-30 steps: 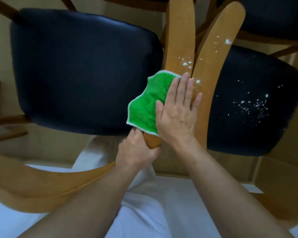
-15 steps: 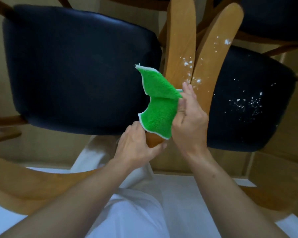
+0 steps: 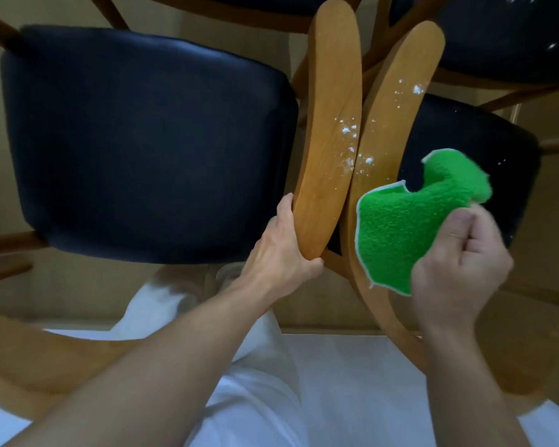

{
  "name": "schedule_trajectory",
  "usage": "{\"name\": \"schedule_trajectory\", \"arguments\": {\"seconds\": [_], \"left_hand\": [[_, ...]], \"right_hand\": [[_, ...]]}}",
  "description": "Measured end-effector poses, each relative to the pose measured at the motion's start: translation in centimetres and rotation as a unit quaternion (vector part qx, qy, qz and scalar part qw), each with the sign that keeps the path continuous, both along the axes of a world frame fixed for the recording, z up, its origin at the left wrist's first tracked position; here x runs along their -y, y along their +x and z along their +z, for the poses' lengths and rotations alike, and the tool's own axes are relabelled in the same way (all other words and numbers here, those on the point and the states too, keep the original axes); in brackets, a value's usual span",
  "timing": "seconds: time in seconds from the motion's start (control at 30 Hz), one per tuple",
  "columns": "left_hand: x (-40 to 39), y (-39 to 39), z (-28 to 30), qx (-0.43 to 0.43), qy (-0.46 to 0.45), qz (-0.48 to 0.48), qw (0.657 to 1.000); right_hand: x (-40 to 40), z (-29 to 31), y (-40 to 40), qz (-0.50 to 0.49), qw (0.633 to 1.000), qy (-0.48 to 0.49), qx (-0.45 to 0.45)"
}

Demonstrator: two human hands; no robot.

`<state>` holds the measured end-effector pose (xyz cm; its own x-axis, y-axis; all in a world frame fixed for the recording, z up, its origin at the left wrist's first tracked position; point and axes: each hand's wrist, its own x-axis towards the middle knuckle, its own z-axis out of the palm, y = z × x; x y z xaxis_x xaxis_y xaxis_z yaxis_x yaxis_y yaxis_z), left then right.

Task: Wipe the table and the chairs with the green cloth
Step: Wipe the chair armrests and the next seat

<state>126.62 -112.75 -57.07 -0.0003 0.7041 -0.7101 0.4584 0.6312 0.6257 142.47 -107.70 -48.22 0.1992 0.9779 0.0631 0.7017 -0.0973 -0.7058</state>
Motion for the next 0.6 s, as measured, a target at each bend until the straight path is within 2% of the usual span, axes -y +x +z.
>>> {"name": "schedule_trajectory", "arguments": {"seconds": [0.13, 0.2, 0.27, 0.37, 0.5, 0.6], "left_hand": [[0.7, 0.0, -0.3, -0.006, 0.02, 0.015, 1.0], [0.9, -0.1, -0.3, -0.008, 0.028, 0.023, 0.999], [1.1, -0.4, 0.0, -0.009, 0.035, 0.037, 0.999], [1.4, -0.7, 0.4, -0.018, 0.042, 0.078, 0.996], [1.6, -0.4, 0.2, -0.062, 0.063, 0.074, 0.993], [1.6, -0.2, 0.0, -0.088, 0.067, 0.068, 0.992]], "right_hand": [[0.9, -1.3, -2.2, 0.004, 0.998, -0.035, -0.051], [1.0, -1.8, -3.4, 0.04, 0.997, -0.041, -0.05], [1.1, -2.7, -4.3, 0.112, 0.99, -0.084, -0.006], [1.7, -4.6, -6.1, 0.233, 0.956, -0.165, 0.067], [0.8, -7.1, -6.1, 0.292, 0.945, -0.093, 0.118], [-2.7, -8.2, -6.5, 0.318, 0.933, -0.081, 0.15]]}}
